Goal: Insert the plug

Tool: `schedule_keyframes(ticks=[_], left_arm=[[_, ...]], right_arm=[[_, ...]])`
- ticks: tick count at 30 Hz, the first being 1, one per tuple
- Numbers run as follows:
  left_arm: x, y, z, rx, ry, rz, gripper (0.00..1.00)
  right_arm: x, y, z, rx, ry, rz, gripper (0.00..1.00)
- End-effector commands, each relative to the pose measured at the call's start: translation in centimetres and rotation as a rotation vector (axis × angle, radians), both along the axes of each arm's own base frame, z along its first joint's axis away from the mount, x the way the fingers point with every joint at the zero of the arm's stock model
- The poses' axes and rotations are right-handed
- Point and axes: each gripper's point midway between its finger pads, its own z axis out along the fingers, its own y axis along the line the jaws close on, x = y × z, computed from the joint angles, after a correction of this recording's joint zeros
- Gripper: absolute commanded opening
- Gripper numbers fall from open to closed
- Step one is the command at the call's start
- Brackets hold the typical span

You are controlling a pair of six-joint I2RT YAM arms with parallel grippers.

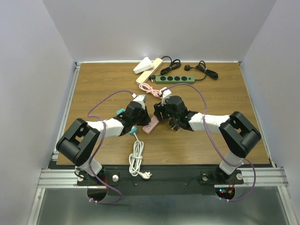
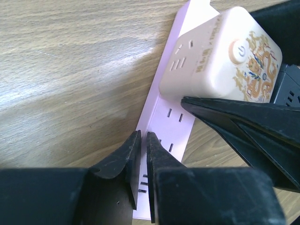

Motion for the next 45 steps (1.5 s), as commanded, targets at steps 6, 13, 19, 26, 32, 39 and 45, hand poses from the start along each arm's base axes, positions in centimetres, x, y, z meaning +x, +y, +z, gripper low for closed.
schedule_keyframes(ticks=[6,13,19,26,32,39,45], left_arm=[[-3.7,0.3,-3.9,0.074,0.147,-0.069,0.18],[-3.6,0.4,-3.8,0.081,0.148,-0.063,0.18],[-3.7,0.5,-4.1,0.085,0.155,-0.058,0.17],[-3.9,0.7,-4.4,0.084,0.16,-0.052,0.17],[-4.0,0.7,-4.6,0.082,0.163,-0.049,0.17],[-4.2,0.6,-4.7,0.077,0.168,-0.056,0.17],[-4.8,1.1,-5.1,0.074,0.179,-0.051,0.17]], right_arm=[[-14.0,-5.1,-13.8,-0.266,0.559,-0.079,0.0],[-16.8,-5.1,-15.3,-0.307,0.606,-0.061,0.0],[-19.9,-5.4,-16.8,-0.297,0.661,-0.088,0.0],[-21.5,-5.8,-17.5,-0.306,0.695,-0.101,0.0],[-23.0,-6.1,-18.5,-0.336,0.725,-0.102,0.01],[-23.3,-5.9,-18.3,-0.323,0.735,-0.117,0.0],[-23.5,-5.8,-19.0,-0.334,0.76,-0.127,0.0]])
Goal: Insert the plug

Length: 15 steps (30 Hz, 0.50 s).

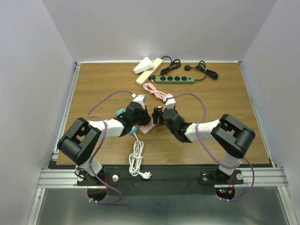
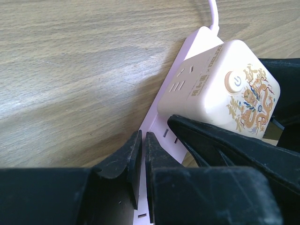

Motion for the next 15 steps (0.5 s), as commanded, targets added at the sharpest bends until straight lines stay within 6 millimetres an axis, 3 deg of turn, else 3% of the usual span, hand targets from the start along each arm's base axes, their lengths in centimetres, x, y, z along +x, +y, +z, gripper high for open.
schedule_keyframes(ticks=[1,10,15], left_arm=[[-5.53,1.43,-5.15,0.083,0.205,-0.065,0.17],[-6.11,1.94,-5.17,0.066,0.2,-0.049,0.17],[-6.2,2.12,-4.24,0.054,0.158,-0.058,0.17]], right_arm=[[-21.81,-6.36,-17.11,-0.362,0.86,0.221,0.0],[-21.92,-6.33,-16.9,-0.377,0.883,0.2,0.0],[-22.7,-6.08,-16.35,-0.35,0.901,0.204,0.01]])
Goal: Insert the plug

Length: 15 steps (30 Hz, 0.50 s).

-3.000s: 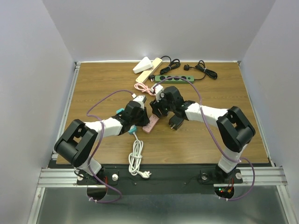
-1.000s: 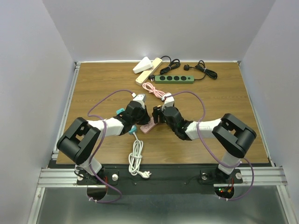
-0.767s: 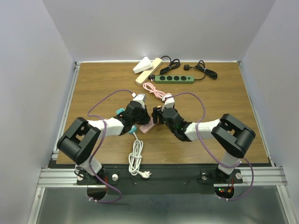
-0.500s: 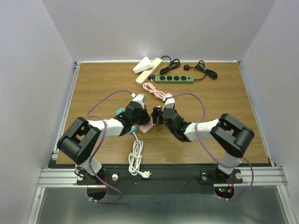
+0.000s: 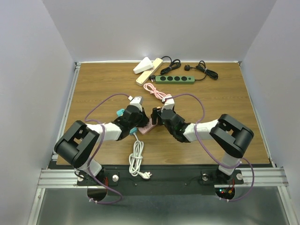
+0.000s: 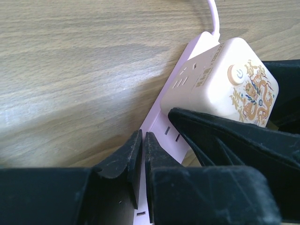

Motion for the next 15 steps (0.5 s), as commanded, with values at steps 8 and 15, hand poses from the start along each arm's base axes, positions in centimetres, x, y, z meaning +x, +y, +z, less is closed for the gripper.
schedule_keyframes(ticks=[8,15], left_arm=[[-6.4,2.0,-3.1,0.045,0.156,-0.071,0.23],[-7.0,2.3,-2.5,0.033,0.142,-0.078,0.5]], right_arm=[[-23.4,-6.8,-16.5,-0.399,0.907,0.222,0.0],[-23.4,-6.9,-16.7,-0.41,0.916,0.207,0.0]])
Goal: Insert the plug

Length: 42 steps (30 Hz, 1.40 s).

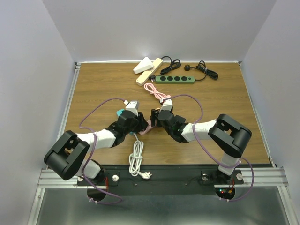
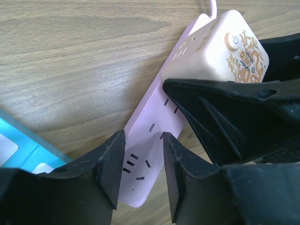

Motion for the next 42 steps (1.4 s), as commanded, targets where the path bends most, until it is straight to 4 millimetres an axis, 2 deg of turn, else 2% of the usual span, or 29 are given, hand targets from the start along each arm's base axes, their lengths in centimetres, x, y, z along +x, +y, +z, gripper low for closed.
schedule_keyframes(ticks=[1,9,12,15,19,25,28,32,33,38,39,42], left_arm=[[-4.3,0.3,-3.2,0.046,0.155,-0.086,0.51],[-5.1,0.2,-4.5,0.074,0.203,-0.089,0.51],[-5.6,0.2,-5.6,0.097,0.24,-0.077,0.45],[-6.4,0.0,-6.7,0.119,0.274,-0.074,0.35],[-7.2,-0.1,-7.9,0.143,0.308,-0.08,0.31],[-7.6,-0.6,-8.0,0.14,0.311,-0.089,0.3],[-7.3,-0.8,-7.7,0.133,0.303,-0.086,0.3],[-6.9,-1.2,-7.2,0.122,0.29,-0.086,0.3],[-6.9,-1.3,-7.2,0.121,0.291,-0.088,0.3],[-6.6,-1.6,-6.5,0.105,0.277,-0.089,0.29],[-6.6,-1.5,-6.5,0.106,0.275,-0.085,0.29],[-6.2,-1.8,-5.9,0.094,0.261,-0.08,0.29]], right_arm=[[-22.5,-7.5,-15.6,-0.382,0.865,0.217,0.0],[-22.5,-7.3,-15.5,-0.392,0.862,0.216,0.0],[-22.7,-7.4,-15.5,-0.409,0.877,0.215,0.0],[-22.8,-6.9,-15.2,-0.384,0.887,0.215,0.0],[-23.4,-6.9,-15.4,-0.372,0.922,0.213,0.0],[-24.2,-7.1,-15.7,-0.373,0.963,0.221,0.01],[-23.9,-6.9,-15.6,-0.372,0.946,0.219,0.0],[-22.0,-5.6,-15.4,-0.376,0.882,0.196,0.0],[-20.9,-4.7,-15.2,-0.376,0.854,0.19,0.0],[-15.1,-3.9,-14.2,-0.377,0.72,0.114,0.0],[-13.2,-3.8,-13.6,-0.362,0.69,0.085,0.0],[-10.3,-3.7,-12.5,-0.356,0.631,0.074,0.0]])
